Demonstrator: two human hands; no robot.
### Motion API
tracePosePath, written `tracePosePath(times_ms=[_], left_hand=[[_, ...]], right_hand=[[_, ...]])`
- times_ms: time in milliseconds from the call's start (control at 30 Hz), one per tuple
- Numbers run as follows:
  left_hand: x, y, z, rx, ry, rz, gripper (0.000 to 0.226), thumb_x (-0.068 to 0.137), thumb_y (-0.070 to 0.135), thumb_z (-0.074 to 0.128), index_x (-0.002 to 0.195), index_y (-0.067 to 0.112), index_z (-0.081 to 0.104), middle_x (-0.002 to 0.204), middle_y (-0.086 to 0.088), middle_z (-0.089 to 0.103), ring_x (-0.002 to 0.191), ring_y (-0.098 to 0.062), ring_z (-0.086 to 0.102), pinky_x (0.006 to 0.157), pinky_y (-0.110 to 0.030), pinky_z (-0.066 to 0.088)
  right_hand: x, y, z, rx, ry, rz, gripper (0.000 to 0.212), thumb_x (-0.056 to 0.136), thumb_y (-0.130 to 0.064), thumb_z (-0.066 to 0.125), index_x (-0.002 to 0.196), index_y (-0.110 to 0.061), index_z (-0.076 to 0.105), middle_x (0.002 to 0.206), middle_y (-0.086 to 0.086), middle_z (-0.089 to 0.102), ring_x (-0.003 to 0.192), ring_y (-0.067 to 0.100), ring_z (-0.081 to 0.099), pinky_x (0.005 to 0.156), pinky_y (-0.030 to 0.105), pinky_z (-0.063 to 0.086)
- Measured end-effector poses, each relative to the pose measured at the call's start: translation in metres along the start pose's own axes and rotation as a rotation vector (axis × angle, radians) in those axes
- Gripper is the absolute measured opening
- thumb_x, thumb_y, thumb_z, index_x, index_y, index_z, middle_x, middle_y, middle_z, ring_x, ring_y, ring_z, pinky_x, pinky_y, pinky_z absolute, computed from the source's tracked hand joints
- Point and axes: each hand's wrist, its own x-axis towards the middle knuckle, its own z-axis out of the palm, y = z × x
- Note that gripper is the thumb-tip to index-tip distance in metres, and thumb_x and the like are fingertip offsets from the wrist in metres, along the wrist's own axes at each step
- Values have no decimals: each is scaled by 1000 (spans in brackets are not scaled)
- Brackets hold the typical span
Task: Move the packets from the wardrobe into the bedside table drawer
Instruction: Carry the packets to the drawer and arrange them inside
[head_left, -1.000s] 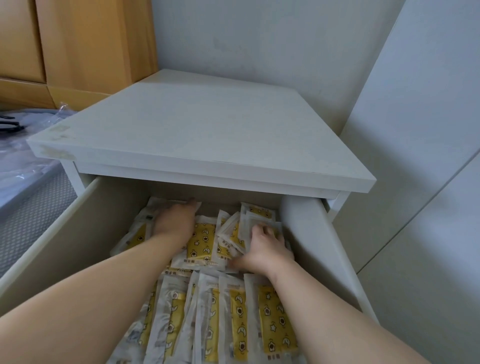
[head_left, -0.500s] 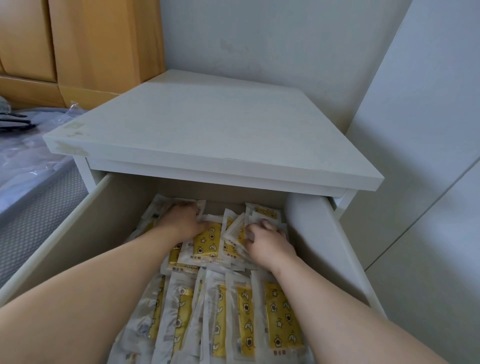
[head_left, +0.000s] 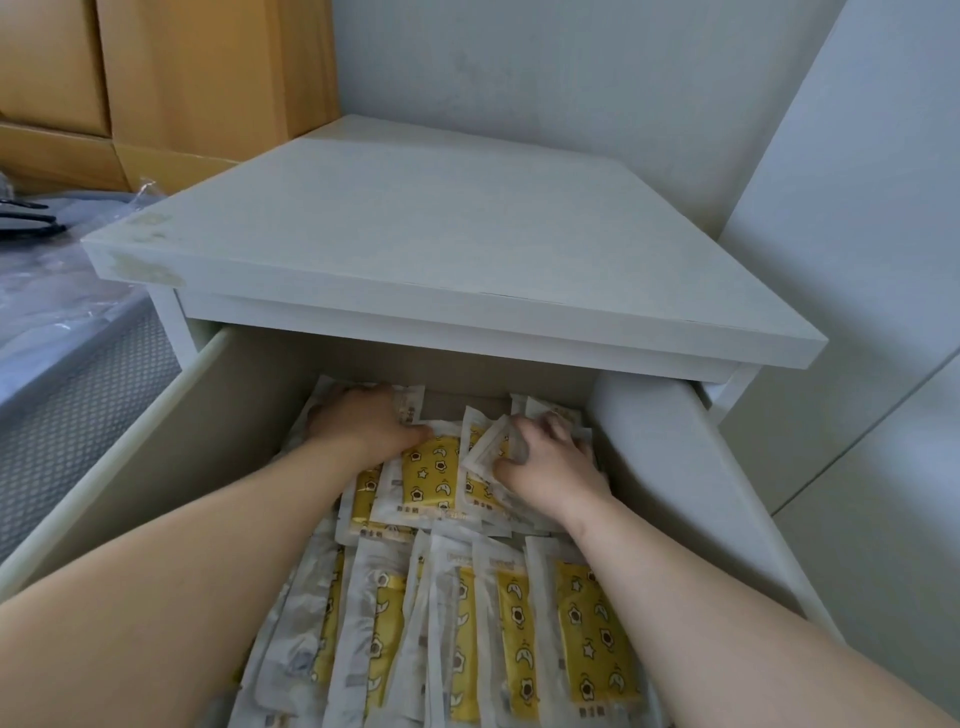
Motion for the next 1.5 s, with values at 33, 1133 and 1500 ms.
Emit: tracePosePath(times_ms=[33,1133,1500], left_hand=[[3,2,1,16,1,-8,71,81,62,53,138,21,41,133,-5,52,120,-26,50,94,-38,48],[-42,32,-47,-940,42,-251,15,98,12,41,88,20,49,102,-13,61,96,-30,62,88,-44,53],[-26,50,-17,-626,-3,-166,21,100,17,38,116,11,51,92,-5,54,73,-11,50,55,-20,37]], right_hand=[[0,0,0,-5,-7,-1,61,93,-47,43,148,-39,17,160,-5,0,144,37,5,111,55,20],[-48,-16,-20,-322,-9,-34,49,91,-39,48,133,-14,52,144,7,39,137,27,24,109,41,26],[-30,-8,-11,-43,-46,-21,76,86,-35,63,147,-26,19,157,5,12,141,35,18,107,49,31]])
